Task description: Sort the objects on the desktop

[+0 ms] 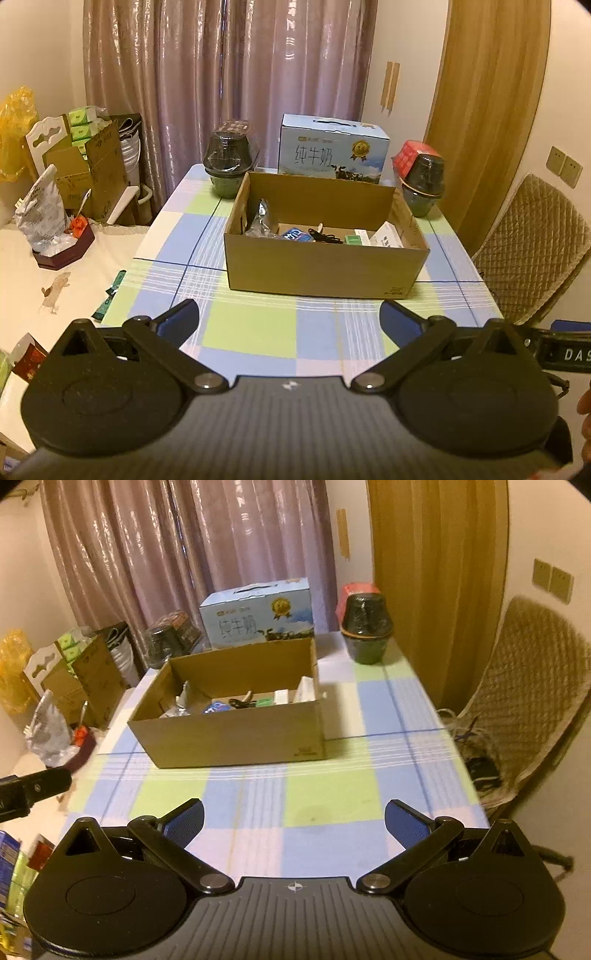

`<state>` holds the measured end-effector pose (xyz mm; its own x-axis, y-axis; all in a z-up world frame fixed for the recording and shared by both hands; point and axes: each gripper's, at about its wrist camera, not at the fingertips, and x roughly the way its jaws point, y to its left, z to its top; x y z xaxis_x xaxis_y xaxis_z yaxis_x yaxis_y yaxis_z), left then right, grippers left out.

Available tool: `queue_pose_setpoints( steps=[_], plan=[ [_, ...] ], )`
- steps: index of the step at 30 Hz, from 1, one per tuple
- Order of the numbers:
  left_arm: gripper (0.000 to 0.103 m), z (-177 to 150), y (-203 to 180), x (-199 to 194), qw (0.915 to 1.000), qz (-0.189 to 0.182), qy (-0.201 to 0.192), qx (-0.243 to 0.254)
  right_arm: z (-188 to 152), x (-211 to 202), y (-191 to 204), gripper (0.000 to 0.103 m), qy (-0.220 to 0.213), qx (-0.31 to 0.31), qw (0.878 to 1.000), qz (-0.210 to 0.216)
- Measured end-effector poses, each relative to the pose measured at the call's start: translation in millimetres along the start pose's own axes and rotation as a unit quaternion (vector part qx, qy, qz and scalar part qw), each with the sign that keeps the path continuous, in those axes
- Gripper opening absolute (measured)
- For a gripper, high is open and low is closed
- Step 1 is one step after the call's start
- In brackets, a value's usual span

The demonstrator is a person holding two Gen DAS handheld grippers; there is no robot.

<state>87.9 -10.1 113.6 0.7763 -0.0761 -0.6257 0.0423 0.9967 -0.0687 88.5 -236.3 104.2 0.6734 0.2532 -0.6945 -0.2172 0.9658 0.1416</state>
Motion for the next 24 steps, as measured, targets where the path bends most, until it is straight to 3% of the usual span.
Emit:
queue_pose_setpoints(
  steps=[24],
  plan=[
    [0.102,-4,-3,4,0.9999,-0.007,0.007,-0.006,3,-4,-2,0.101,-0.008,0.004,1.0,0.001]
  ],
)
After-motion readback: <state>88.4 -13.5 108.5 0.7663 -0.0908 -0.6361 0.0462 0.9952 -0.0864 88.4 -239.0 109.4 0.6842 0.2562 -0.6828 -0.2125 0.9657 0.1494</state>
